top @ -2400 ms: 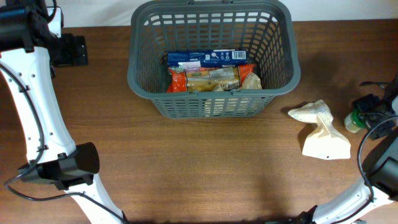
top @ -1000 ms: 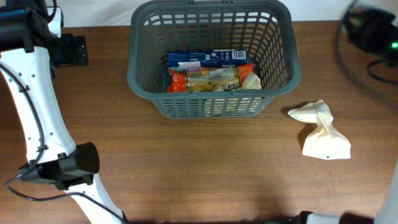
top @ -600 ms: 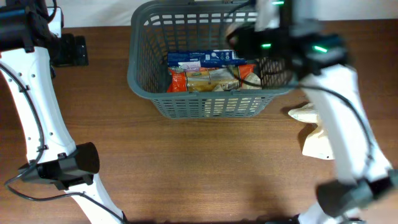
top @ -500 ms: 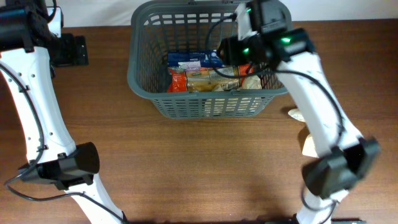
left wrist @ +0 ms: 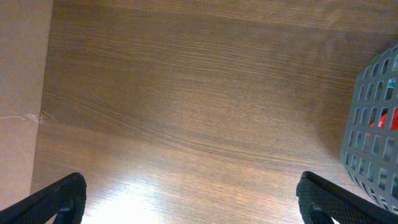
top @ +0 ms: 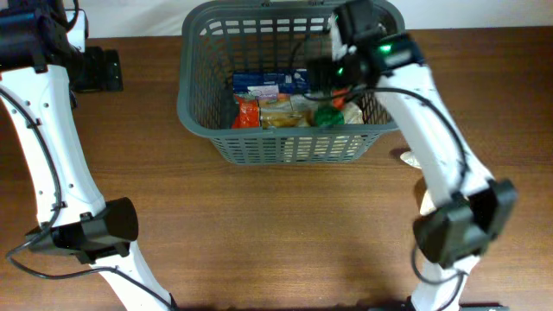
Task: Pack container
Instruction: 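Place the jar into the basket with the right gripper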
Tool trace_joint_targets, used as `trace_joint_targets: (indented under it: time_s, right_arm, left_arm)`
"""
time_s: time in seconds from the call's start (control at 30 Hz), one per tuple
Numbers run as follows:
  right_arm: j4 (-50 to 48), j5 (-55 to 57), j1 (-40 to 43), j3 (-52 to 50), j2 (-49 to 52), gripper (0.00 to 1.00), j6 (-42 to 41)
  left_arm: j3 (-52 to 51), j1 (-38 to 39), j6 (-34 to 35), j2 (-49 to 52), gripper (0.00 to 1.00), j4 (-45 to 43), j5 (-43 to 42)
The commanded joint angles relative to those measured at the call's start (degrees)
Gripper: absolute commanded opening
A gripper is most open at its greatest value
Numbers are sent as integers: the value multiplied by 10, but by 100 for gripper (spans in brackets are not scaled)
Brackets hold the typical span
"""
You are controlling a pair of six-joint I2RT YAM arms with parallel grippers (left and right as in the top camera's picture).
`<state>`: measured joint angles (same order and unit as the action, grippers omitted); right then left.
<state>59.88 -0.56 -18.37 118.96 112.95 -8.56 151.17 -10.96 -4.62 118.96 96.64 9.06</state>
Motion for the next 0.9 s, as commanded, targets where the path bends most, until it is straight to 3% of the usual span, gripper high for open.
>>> trace_joint_targets:
  time_s: [0.0,0.13,0.3,0.4,0.5,0.57,0.67,0.87]
  right_arm:
    - [2,19,1,40,-86,99,4]
    - [24,98,1,40,-137,95,8]
    - [26,395,7,40,-260,99,9]
    - [47,461,60,40,-300,99,8]
    - [78,398,193,35,-302,99,-40]
    - [73,288,283,8,-292,99,-40]
    - [59,68,426,-110,-245,99,-39]
    - [43,42,437,-284,-156,99,-37]
  left_arm:
    - [-1,-2,10,-9,99,0,4]
    - [-1,-2,10,-9,99,0,4]
    - [-1,-2,10,-9,99,0,4]
    - [-1,-2,10,-9,99,0,4]
    - [-1,-2,10,-9,99,0,4]
    - [-1,-2,10,-9,99,0,4]
    - [-1,-2,10,-9,99,0,4]
    - [-1,-2,10,-9,99,0,4]
